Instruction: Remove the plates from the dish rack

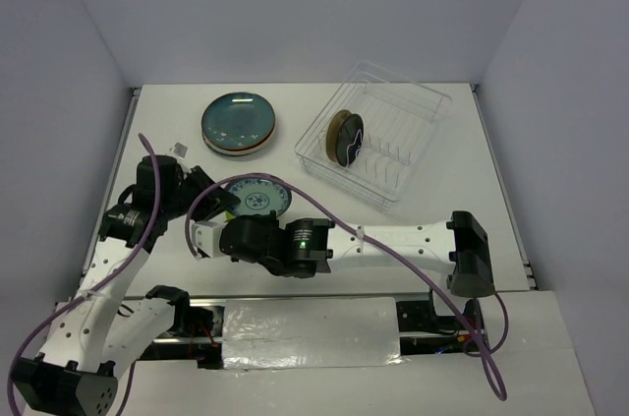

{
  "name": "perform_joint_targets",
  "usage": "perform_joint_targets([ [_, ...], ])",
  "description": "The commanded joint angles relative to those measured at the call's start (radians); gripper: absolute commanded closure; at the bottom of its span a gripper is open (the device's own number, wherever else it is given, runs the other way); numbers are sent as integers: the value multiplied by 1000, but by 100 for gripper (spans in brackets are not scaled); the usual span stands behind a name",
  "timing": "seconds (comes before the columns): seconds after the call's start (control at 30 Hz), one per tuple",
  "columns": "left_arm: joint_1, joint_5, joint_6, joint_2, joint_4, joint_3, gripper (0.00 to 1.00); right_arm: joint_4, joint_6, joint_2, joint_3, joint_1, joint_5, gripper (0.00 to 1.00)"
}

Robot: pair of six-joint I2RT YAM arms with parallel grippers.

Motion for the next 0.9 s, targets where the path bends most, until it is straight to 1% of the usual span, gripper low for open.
perform_joint_targets([
  [0.0,-5,32,12,-1,62,-22,73,121,-38,-5,28,8,67,96],
  [0.03,-5,5,9,-3,61,-28,86,134,-31,-10,16,8,45,87],
  [0.07,-5,-20,6,-6,56,-30,100,141,-26,-16,2,7,34,72],
  [0.1,-5,-49,2,-10,50,-40,100,160,-17,-39,-46,5,31,24],
  [0.13,-5,-72,-1,-18,70,-54,100,204,8,-55,-77,5,20,3],
  [0.17,-5,-126,-6,-32,84,-68,100,218,25,-75,-105,4,2,0],
  [0.2,-5,-156,-14,-39,95,-100,100,239,72,-121,-155,-1,-15,0],
  [0.3,-3,-244,-18,-50,183,-172,100,282,143,-207,-263,-15,-80,0],
  [0.33,-3,-255,-12,-47,240,-189,100,293,181,-271,-292,-21,-86,0],
  [0.4,-3,-264,-2,-34,294,-232,100,321,230,-339,-366,-25,-103,0],
  [0.43,-2,-264,3,-24,327,-249,100,325,245,-405,-389,-30,-106,0],
  [0.57,1,-264,18,51,491,-297,100,329,302,-534,-467,-39,-92,0],
  [0.63,1,-264,23,85,532,-318,95,324,342,-597,-499,-55,-84,0],
  [0.67,3,-295,23,118,562,-330,91,327,360,-615,-518,-62,-80,0],
  [0.7,6,-296,25,138,575,-335,89,324,411,-631,-524,-82,-78,0],
  [0.77,9,-292,26,192,595,-349,85,304,478,-661,-519,-153,-94,0],
  [0.8,11,-284,25,210,627,-355,83,283,553,-671,-516,-182,-127,0],
  [0.83,11,-281,23,236,639,-366,79,275,586,-672,-510,-237,-135,0],
  [0.87,12,-278,21,249,656,-369,77,269,630,-675,-510,-262,-137,0],
])
